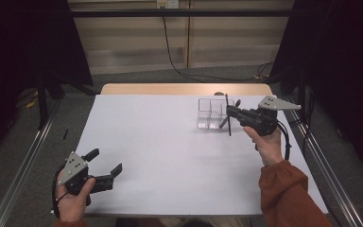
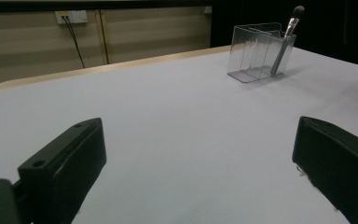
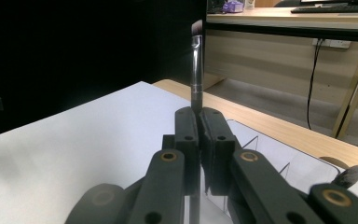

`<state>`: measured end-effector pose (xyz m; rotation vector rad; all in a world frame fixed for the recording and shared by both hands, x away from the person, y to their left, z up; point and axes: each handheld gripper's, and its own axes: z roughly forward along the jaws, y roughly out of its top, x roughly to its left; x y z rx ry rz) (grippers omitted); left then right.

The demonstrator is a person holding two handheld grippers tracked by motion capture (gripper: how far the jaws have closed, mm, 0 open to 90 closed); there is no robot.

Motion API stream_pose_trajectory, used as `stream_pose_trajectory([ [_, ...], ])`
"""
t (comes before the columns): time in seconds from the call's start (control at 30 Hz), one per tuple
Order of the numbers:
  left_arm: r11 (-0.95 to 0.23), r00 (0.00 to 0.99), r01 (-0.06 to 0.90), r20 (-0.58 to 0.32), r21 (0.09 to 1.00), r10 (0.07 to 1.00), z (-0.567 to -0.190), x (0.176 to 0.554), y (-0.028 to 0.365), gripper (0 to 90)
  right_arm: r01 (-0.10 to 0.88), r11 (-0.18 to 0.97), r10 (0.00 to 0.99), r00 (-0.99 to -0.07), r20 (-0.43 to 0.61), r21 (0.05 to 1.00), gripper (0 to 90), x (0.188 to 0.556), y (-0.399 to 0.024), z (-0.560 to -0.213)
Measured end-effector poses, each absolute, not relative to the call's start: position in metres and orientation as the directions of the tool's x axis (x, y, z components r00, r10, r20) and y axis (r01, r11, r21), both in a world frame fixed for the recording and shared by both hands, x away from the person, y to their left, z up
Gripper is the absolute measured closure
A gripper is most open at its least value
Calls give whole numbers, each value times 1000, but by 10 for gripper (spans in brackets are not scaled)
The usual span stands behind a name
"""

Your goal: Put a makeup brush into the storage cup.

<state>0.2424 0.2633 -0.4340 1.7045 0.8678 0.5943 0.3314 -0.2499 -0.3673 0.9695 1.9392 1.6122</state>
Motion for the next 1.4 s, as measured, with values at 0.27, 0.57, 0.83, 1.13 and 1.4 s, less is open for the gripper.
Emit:
stream_pose_trajectory([
  [0.27, -154, 610, 253, -34, 955, 792, -434, 243, 263, 28, 236, 97, 756, -649, 83, 967, 857, 343, -247, -362],
  [0.57, -155, 610, 253, -33, 955, 792, -434, 243, 263, 27, 223, 96, 775, -628, 67, 970, 857, 354, -249, -355],
  [0.83, -155, 610, 252, -33, 955, 792, -434, 243, 263, 28, 227, 103, 785, -616, 60, 968, 857, 364, -250, -357],
  [1.13, -153, 613, 250, -34, 956, 789, -434, 242, 262, 28, 230, 107, 798, -601, 54, 967, 857, 375, -249, -357],
  [1.4, -152, 613, 250, -35, 956, 789, -434, 242, 262, 28, 228, 107, 801, -597, 53, 968, 857, 380, -247, -356],
])
